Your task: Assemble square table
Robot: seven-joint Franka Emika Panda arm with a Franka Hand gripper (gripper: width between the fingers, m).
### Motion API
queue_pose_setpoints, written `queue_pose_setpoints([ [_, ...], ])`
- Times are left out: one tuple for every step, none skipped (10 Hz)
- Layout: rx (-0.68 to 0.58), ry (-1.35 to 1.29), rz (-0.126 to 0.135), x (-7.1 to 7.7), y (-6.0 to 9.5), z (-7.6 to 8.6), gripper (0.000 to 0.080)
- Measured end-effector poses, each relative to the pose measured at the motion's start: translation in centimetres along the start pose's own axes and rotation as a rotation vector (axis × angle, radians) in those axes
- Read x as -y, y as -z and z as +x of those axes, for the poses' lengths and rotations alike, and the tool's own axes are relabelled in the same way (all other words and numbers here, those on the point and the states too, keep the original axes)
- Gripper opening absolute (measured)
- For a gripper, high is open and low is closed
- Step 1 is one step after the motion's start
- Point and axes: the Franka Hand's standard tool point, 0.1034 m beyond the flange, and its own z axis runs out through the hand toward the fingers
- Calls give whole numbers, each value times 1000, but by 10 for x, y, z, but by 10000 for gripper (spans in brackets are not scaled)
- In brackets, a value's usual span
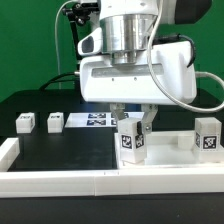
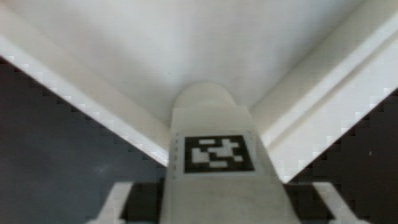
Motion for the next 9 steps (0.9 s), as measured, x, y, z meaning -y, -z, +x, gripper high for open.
queue_pose_setpoints([
  [2,-63,4,0,0,0,291],
  [2,-58,4,0,0,0,291],
  [3,-36,2,0,0,0,291],
  [10,23,-3,1,0,-2,468],
  [10,50,-2,1,0,-2,594],
  [11,147,-2,1,0,-3,594],
  [12,245,-3,1,-1,-3,637],
  [16,357,-4,0,-1,-3,647],
  [22,445,-5,0,0,-2,647],
])
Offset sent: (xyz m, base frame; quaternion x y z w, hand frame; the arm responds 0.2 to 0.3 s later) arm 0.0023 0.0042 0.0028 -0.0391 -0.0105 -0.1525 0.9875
